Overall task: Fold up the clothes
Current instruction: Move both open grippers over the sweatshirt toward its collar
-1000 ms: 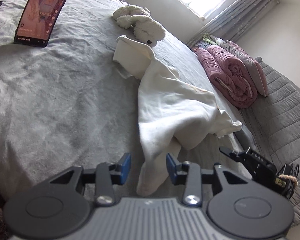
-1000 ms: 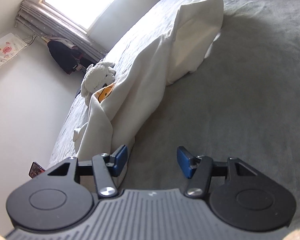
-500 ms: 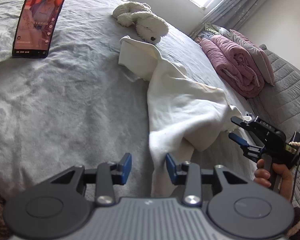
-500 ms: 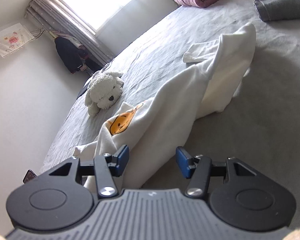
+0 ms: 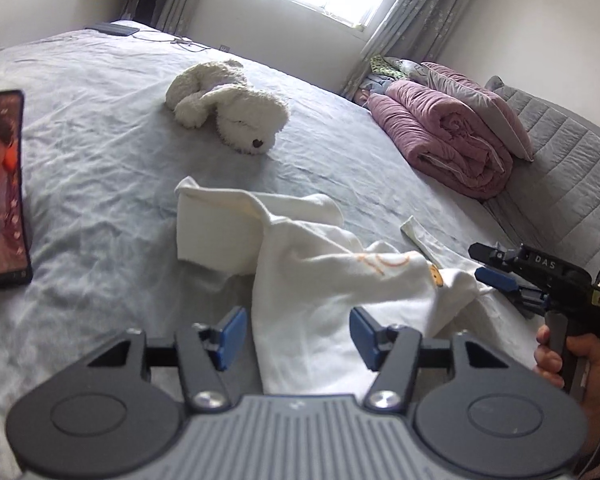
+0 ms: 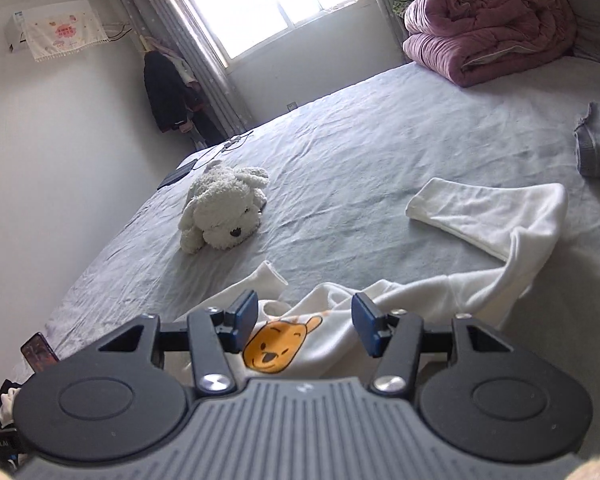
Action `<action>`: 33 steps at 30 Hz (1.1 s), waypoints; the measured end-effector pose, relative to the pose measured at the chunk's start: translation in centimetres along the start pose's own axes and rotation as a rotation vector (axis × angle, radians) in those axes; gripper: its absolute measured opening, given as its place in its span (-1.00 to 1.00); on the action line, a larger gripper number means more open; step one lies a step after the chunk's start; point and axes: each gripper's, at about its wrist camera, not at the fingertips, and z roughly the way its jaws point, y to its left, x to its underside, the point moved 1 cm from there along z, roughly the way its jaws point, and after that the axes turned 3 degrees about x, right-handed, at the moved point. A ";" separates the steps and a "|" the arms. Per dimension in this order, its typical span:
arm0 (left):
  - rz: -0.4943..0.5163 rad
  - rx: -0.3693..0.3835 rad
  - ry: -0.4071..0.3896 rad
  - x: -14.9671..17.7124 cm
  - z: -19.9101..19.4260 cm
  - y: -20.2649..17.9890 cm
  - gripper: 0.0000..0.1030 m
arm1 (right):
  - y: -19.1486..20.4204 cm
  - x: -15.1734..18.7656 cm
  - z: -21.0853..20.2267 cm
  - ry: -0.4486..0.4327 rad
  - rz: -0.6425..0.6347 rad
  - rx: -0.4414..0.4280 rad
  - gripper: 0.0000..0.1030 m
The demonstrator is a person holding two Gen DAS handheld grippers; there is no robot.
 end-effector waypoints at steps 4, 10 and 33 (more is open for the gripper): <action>0.042 -0.022 0.011 -2.8 3.2 -0.5 0.16 | -1.2 -1.9 3.2 0.036 -0.016 0.031 0.10; 0.110 -0.116 0.035 -7.2 9.6 -0.5 0.16 | -3.2 -3.5 8.1 0.088 -0.025 0.061 0.10; 0.231 -0.430 0.085 -8.4 22.0 1.3 -0.96 | -7.5 -0.4 10.7 0.244 -0.199 -0.007 0.11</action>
